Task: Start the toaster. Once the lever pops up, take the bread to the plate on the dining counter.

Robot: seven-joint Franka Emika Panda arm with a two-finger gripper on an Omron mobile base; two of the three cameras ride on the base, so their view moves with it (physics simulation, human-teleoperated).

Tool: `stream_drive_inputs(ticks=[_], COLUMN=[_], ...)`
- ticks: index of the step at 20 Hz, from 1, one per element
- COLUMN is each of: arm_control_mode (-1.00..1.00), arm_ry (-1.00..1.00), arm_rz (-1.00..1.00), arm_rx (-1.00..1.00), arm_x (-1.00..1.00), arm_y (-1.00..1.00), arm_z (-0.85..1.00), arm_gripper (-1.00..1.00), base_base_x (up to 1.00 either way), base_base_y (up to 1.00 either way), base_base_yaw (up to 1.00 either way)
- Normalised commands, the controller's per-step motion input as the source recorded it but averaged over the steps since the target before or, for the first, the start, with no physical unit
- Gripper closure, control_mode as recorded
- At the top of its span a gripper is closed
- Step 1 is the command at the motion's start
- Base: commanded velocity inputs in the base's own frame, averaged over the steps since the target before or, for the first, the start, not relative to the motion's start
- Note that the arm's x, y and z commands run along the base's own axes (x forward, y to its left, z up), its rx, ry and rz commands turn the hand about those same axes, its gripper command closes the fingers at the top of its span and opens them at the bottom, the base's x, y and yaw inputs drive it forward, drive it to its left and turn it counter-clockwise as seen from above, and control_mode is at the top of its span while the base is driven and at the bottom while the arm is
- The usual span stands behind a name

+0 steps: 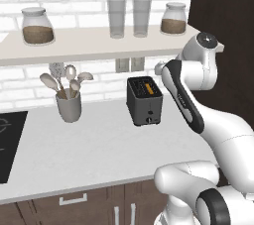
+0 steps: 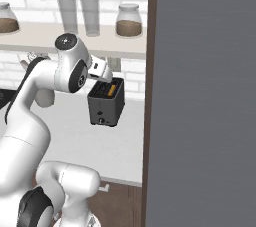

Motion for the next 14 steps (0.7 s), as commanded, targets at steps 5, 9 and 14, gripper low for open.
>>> stream_drive_inputs(ticks=[5,9,14], arm_control_mode=[-1.0,-1.0,-1.0], arm_ry=[0.0,0.0,0.0], arm_rz=[0.0,0.0,0.0], arm_rx=[0.0,0.0,0.0], arm_x=[0.0,0.0,0.0], arm_y=[0.0,0.0,0.0], arm_z=[0.0,0.0,0.0], arm_gripper=[-1.0,-1.0,-1.0], base_base_x=[0.0,0.0,0.0], base_base_y=[0.0,0.0,0.0], base_base_yaw=[0.0,0.0,0.0])
